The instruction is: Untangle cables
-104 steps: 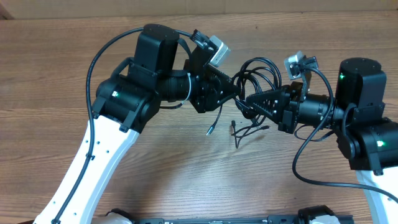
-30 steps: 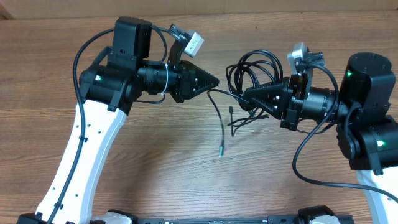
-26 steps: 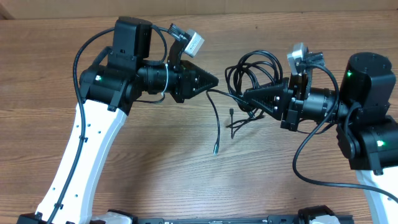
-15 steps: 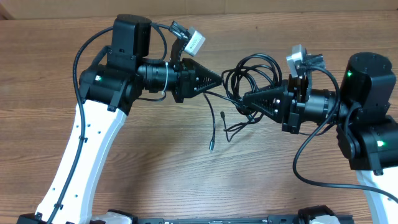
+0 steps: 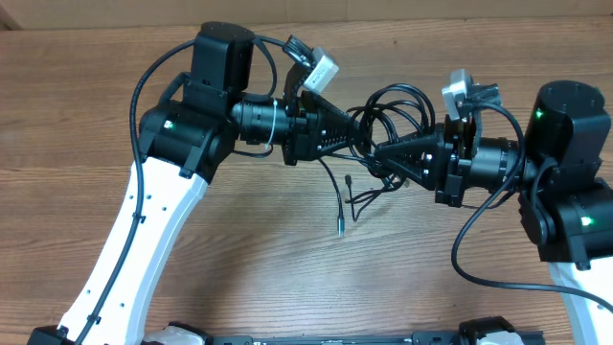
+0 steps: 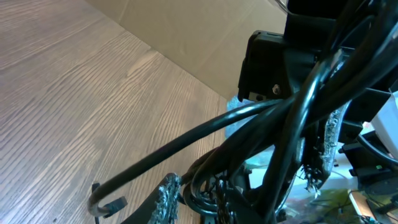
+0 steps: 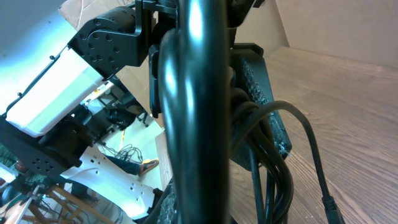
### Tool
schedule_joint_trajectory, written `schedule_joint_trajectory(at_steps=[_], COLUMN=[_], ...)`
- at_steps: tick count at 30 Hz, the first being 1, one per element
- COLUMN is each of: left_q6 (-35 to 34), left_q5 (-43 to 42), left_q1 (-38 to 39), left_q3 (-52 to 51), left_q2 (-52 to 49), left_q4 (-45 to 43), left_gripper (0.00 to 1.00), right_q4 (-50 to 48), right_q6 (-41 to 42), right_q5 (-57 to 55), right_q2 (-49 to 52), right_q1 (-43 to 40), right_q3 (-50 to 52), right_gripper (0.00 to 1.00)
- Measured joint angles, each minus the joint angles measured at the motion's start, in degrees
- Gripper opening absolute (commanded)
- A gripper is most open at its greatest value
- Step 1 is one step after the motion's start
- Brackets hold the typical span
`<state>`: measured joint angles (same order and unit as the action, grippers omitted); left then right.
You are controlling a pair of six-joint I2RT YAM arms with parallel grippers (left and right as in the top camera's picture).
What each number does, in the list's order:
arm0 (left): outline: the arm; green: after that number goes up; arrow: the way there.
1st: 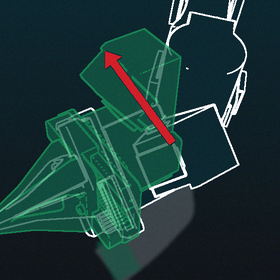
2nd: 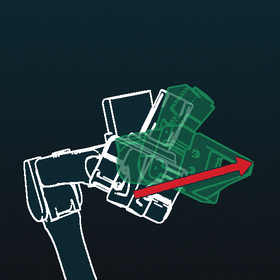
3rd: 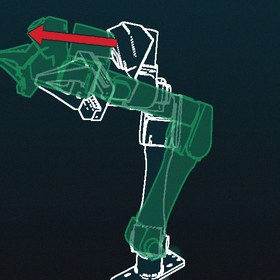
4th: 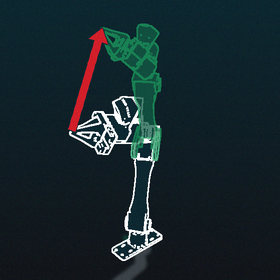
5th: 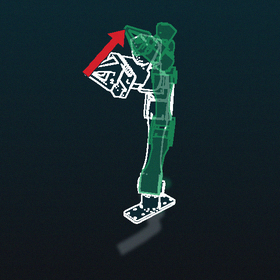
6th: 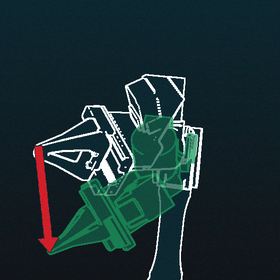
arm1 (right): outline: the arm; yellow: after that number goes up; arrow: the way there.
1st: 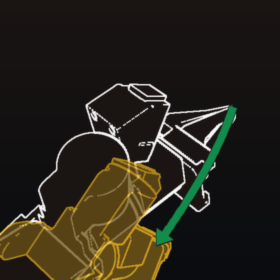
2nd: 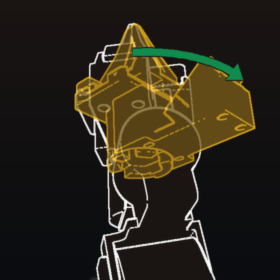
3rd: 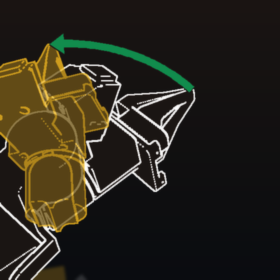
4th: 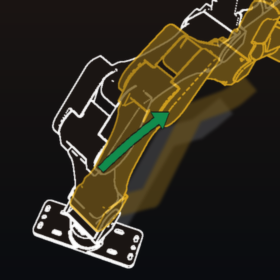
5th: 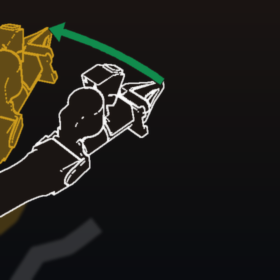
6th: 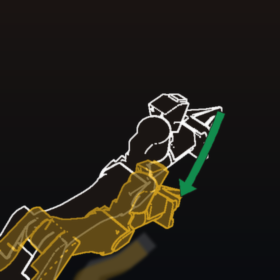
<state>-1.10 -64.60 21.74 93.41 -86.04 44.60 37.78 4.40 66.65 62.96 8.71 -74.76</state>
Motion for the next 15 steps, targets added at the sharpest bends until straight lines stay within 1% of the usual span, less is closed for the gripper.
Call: schedule_joint_trajectory(at_steps=[3, 9, 15], left_q6=[-0.22, -0.59, -0.61], left_q5=[0.13, -0.11, -1.75], left_q1=[0.04, 0.04, 0.04], left_q3=[0.02, 0.02, 0.02], left_q2=[0.00, 0.00, 0.00], left_q4=[-0.04, 0.44, 0.55], left_gripper=[0.23, 0.17, 0.17], right_q4=[-0.02, 0.00, 0.00], right_q6=[0.00, 0.02, 0.02], right_q5=[0.04, 0.00, 0.09], right_q2=[0.00, 0.00, 0.00], right_q1=[0.00, 0.00, 0.00], right_q3=[0.00, -0.02, -0.02], right_gripper=[0.04, 0.04, 0.04])
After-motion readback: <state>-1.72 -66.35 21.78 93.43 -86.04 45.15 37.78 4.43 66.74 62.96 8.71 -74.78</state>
